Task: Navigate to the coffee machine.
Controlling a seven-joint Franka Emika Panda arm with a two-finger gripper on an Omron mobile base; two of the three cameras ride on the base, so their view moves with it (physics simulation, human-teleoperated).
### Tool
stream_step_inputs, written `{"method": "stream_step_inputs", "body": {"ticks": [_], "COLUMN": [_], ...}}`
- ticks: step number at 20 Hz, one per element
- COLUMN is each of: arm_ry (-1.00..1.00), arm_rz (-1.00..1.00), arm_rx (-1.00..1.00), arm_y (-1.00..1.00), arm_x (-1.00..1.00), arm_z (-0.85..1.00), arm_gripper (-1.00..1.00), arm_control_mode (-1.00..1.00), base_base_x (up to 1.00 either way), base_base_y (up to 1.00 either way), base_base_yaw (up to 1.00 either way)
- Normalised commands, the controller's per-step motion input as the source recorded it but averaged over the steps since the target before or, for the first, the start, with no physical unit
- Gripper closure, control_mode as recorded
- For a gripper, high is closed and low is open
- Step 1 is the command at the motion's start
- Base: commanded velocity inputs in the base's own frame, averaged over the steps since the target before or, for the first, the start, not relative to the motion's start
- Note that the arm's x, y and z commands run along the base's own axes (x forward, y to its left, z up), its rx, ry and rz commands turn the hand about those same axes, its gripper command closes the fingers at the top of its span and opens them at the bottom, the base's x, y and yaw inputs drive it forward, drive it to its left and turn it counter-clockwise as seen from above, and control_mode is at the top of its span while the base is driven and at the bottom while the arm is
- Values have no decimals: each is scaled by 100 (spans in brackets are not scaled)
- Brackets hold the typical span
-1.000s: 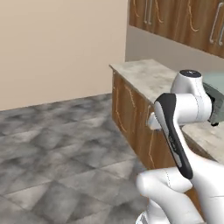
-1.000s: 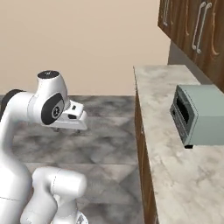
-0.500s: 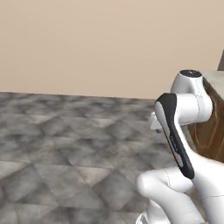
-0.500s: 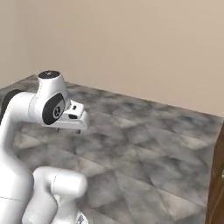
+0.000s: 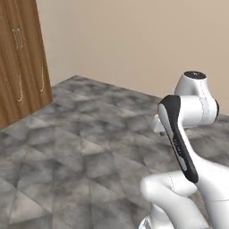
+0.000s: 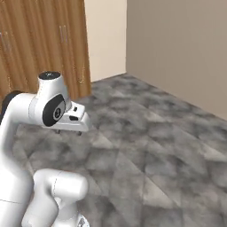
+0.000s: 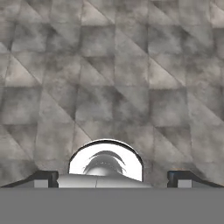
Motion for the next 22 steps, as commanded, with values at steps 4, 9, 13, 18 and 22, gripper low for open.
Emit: {"method": "stream_step_inputs", "body": {"ticks": [4, 9, 13, 18, 22], "arm_ry": [0, 0, 0, 0, 0], "arm_rz": [0, 0, 0, 0, 0], "arm_rx": [0, 0, 0, 0, 0], "arm_y": [0, 0, 0, 0, 0], "arm_x": [0, 0, 0, 0, 0], "arm_z": [0, 0, 0, 0, 0], "arm_gripper": [-100, -100, -100, -100, -100], "arm_control_mode": [100, 100, 100, 100, 100], "base_base_x": [53, 56, 60, 70, 79], "base_base_y": [55, 56, 57, 53, 37], "base_base_yaw": [74, 73, 71, 70, 69]}}
